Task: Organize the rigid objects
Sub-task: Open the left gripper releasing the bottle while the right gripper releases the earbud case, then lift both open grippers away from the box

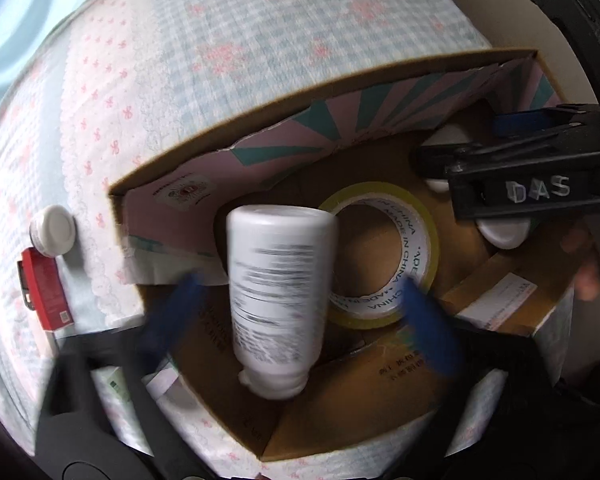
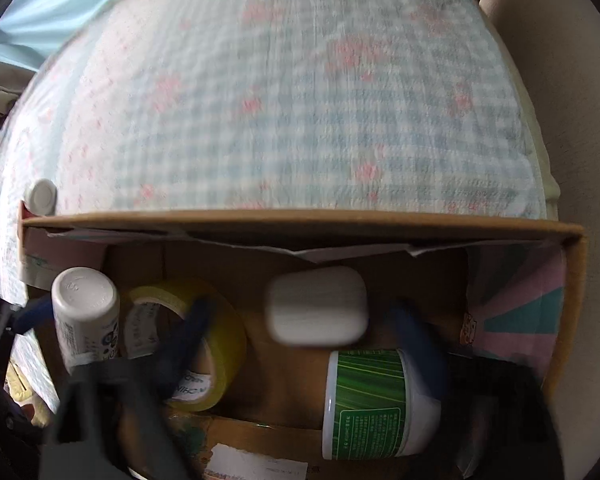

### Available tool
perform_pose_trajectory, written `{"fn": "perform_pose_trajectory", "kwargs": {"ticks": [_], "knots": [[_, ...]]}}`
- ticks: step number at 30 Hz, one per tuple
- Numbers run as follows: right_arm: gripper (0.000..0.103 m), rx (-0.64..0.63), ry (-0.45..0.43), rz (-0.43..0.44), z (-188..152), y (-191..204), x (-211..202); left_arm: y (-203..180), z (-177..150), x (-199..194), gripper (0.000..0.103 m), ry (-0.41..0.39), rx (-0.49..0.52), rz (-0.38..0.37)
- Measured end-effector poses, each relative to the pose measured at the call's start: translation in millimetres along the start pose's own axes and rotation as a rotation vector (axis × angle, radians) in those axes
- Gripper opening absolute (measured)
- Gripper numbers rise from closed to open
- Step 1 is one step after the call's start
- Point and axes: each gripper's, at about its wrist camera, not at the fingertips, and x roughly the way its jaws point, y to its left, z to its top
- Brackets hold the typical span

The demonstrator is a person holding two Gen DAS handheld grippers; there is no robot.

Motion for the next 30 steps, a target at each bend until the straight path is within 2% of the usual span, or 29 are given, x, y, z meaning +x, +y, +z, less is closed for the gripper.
{"fn": "perform_pose_trajectory", "kwargs": {"ticks": [4,8,14,17,23,30], "knots": [[0.103,0.052,-0.040,0.039,0,-2,-18,1,-8,-6,0.103,-0.001,-0.005,-0.014],[0.103,0.081,-0.063,0.013,-6,-5,-31,7,-19,-9,0.103,0.010,-0.024,-0.025],[0.103,0.140,-0.088,0.003,-18,-2,-53,9,-21,-30,0.103,-0.014,-0.018,-0.023],[0.103,0.166,-0.118,0.010,-25,-5,-70,9,-26,-46,0.103,-0.027,-0.017,-0.024],[0.103,0.186,-0.153,-0.030,-47,6,-111,12,-42,-88,0.103,-0.064,-0.014,-0.010],[0.103,0.162,-0.198,-0.077,-80,35,-153,38,-81,-142,0.103,-0.138,-0.047,0.014]]}}
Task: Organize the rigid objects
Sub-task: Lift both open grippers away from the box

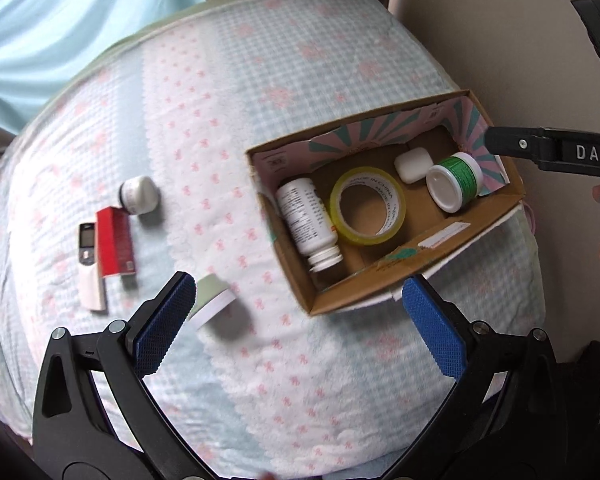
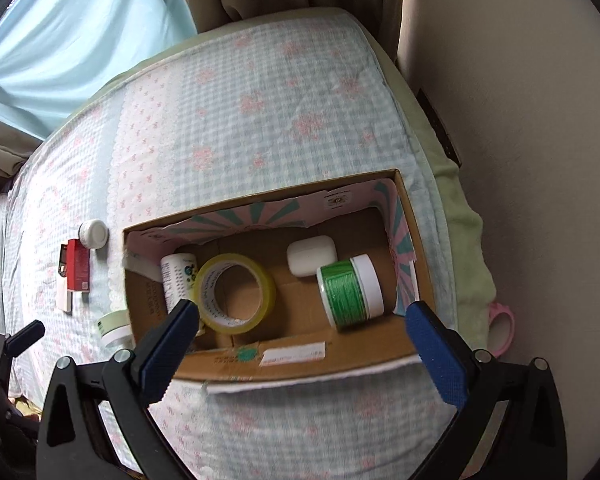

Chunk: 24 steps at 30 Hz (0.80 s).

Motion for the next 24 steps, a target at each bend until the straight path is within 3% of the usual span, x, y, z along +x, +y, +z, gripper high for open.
{"fn": "perform_pose_trajectory", "kwargs": {"ticks": [4,11,18,24], "knots": [[0.103,-0.040,-0.031,0.002,-19,22,-29,29,-23,-31,0.103,-0.041,-0.047,-0.005],[0.103,-0.077,-0.066,0.069,-44,70,-63,97,-73,-75,0.103,-0.083,-0.146,0.056],[0.103,-0.091,-0.092,0.128,-66,127,-79,173,-116,-94,0.103,-0.093,-0.230,0.079],[0.103,-0.069,-0.069,0.146,-87,185,-75,233,-133,-100,0.103,-0.092,-0.256,0.067]]}}
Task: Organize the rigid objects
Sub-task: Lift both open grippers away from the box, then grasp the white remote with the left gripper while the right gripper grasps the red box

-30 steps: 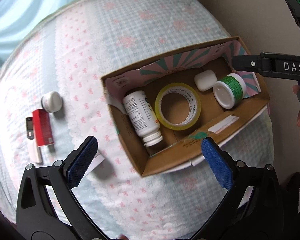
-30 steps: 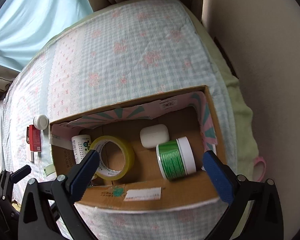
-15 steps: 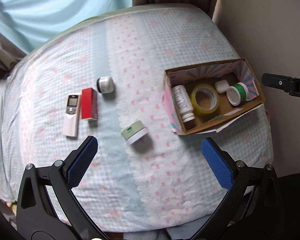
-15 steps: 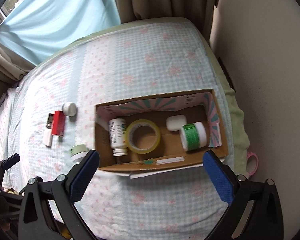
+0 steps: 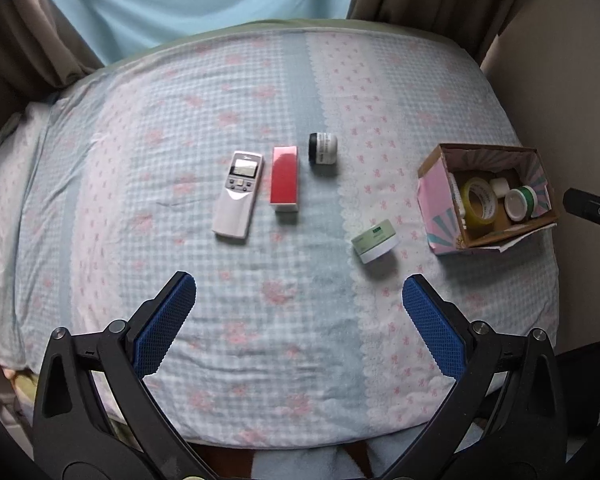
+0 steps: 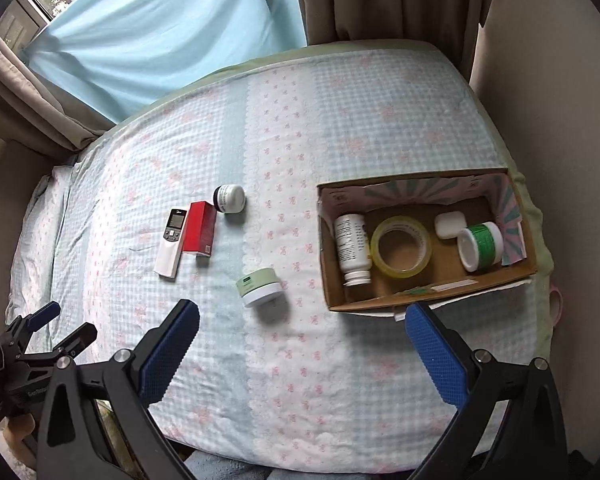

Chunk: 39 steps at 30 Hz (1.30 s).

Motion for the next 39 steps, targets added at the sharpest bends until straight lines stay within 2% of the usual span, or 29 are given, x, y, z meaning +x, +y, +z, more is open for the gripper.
{"fn": "perform_pose_trajectory", "kwargs": {"ticks": [7,17,22,30,35,39], "knots": [[0.103,0.033,0.014,-0.008,-3,76,31,71,11,15,0.103,0.018,0.014,-0.031],[0.103,0.100,0.066,-0.042,34,160,104,138,45,90,0.103,0.109,0.081,-0.065],[0.103,0.106,0.126,-0.044,57,184,151,143,64,138,0.103,0.167,0.081,-0.088],[0.103,0.039,0.251,-0.083,87,206,241,133,85,222,0.103,0.267,0.047,-0.095],[0.102,0.026,0.322,-0.113,96,203,296,117,93,275,0.103,0.322,0.058,-0.090],[0.098,0.043,0.382,-0.140,98,192,335,106,94,311,0.103,0.347,0.056,-0.094]]}}
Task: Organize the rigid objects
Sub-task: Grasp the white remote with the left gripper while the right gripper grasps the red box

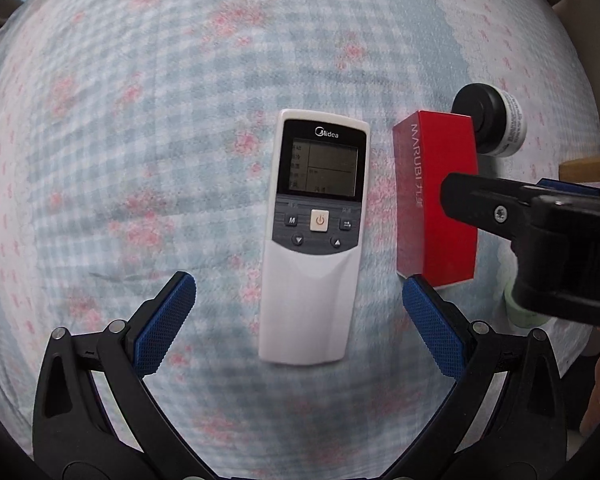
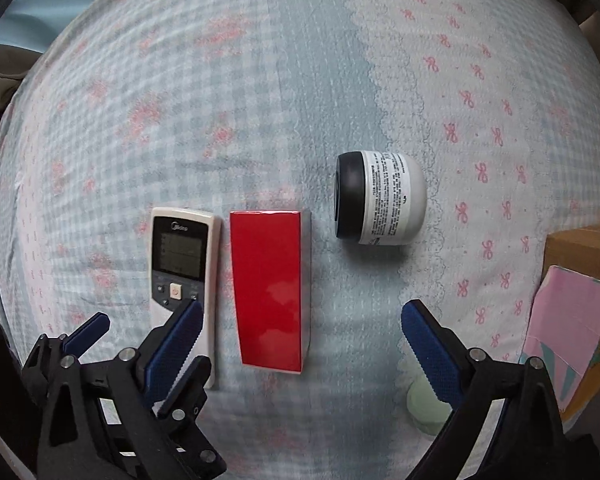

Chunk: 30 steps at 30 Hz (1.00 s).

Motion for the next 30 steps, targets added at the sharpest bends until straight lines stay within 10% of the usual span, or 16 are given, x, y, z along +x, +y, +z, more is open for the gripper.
{"fn": "perform_pose_trajectory", "kwargs": {"ticks": [10,20,30], "knots": [[0.081,0.048,0.053,0.000,14,-9,41,-4,10,33,0.094,-0.031,-0.033,-0.015],[0.044,0.037,0.056,0.035,16,6,59,-4,29,25,0.055,-0.072,0.001,-0.002],[0.043,-0.011,0.047,-0.001,11,19,62,5,26,16,0.054,-0.086,-0.007,-0.044]]}}
